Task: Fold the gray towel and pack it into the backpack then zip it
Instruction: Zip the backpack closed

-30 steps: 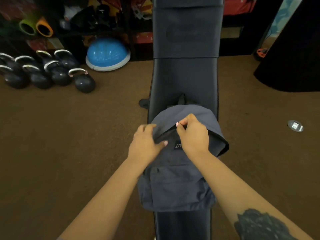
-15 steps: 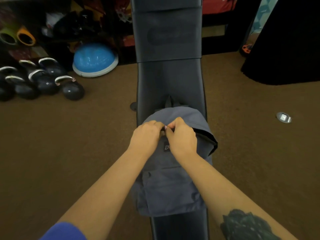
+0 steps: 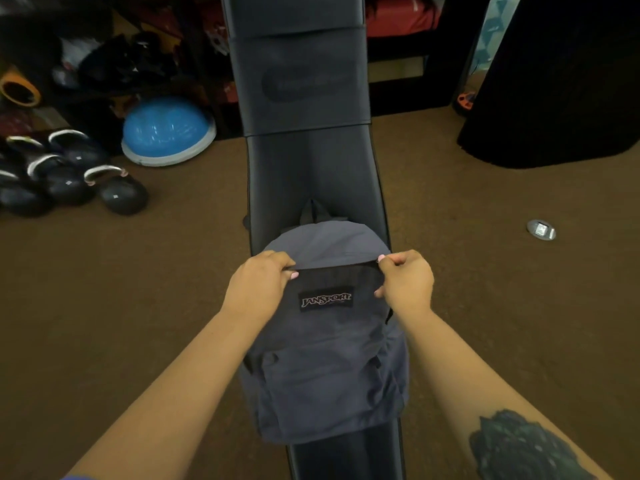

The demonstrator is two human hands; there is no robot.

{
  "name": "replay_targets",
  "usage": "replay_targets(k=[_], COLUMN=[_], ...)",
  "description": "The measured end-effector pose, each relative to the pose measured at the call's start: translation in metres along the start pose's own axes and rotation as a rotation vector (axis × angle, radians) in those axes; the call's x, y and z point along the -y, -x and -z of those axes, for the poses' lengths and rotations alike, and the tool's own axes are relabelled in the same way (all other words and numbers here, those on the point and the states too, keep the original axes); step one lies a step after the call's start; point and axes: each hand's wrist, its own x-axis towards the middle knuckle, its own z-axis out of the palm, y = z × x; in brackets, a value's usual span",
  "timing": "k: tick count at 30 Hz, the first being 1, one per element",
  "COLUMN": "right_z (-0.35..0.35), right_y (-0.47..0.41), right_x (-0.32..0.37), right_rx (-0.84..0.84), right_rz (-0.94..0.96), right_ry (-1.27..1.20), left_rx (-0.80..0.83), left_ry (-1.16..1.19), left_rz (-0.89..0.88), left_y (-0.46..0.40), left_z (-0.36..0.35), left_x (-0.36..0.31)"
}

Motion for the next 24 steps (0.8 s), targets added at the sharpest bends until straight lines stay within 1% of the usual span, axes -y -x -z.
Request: replay_targets(k=[2,4,7,9,11,13,16,19,24], right_z=[0.004,0.005,0.004,0.003,0.004,0.007,0.013,0.016,0.019], right_y=[-0.002,-0.001,0.0,0.0,-0.001,-0.003,-0.009,-0.014,-0.022], right_x=[-0.003,-0.004,-0.003,-0.004,-0.005,-0.007,-0.01,-0.013,-0.021], right_rx=[0.003,-0.003,-0.002,0.006,0.027,0.053,0.109,0.154,0.142], right_rz=[-0.008,-0.003,-0.002,0.002,0.0,-0.018,-0.063,-0.093,-0.221], right_ry=[-0.021,-0.044,-0.082,-0.107,-0.115,-0.137,-0.177,-0.165,-0.25], left_rx=[0.029,0.047,0.021,0.05,0.086,0.115,0.173,0.191,0.191], left_ry=[-0.058,-0.12,-0.154,-0.226,-0.325,-0.39,-0.413,-0.429,-0.404], left_rz=[-0.002,-0.042,-0.196,-0.285,-0.333,-0.353,-0.358,-0.374,-0.335], left_y=[-0.001,-0.004,-0.014,-0.023,-0.032,-0.039,-0.046,-0.047,-0.05], left_z=[0.0,0.0,-0.005,-0.013,-0.02,-0.025,-0.027,-0.028,-0.025], left_x=[-0.006,-0.018,-0.05,-0.075,-0.094,-0.105,-0.107,-0.107,-0.104])
